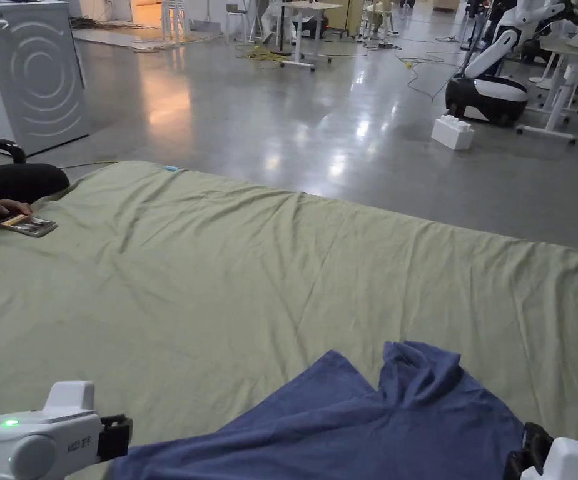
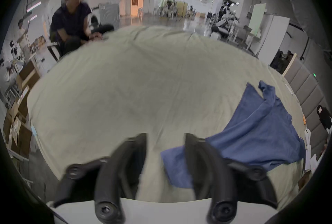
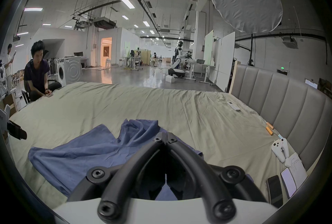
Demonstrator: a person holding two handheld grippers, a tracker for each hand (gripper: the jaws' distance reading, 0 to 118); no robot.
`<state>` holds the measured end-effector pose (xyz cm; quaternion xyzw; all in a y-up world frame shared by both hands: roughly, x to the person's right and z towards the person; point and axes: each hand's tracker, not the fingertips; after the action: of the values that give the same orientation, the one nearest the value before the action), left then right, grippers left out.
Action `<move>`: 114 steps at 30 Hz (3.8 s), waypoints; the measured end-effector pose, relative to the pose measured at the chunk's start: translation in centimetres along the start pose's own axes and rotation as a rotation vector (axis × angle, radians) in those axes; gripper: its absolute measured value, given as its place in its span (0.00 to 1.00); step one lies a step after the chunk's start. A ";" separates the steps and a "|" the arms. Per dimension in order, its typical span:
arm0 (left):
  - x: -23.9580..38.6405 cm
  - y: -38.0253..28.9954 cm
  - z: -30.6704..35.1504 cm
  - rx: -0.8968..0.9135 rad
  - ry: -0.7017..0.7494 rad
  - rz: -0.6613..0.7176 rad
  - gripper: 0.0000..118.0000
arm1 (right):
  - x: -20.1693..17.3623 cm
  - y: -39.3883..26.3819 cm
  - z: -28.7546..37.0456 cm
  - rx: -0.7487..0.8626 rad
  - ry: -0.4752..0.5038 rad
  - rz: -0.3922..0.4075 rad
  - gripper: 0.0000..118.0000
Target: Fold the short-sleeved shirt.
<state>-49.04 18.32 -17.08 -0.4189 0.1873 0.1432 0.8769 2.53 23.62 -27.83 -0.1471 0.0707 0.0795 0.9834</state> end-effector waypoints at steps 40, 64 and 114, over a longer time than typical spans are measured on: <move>4.1 -2.6 -4.0 -0.057 0.044 -0.047 0.04 | 1.6 0.8 -30.1 -0.613 0.251 0.191 0.72; 5.1 -1.1 -1.5 0.047 0.042 -0.028 0.04 | 1.9 2.5 -24.9 -0.416 0.210 0.065 0.04; 24.7 42.4 20.6 0.745 -0.077 -0.239 0.04 | 17.6 42.6 -10.4 0.335 -0.226 0.046 0.04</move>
<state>-40.14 62.68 -45.10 -0.0851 0.1432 -0.0223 0.9858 11.01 63.08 -52.40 0.0302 -0.0246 0.1050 0.9937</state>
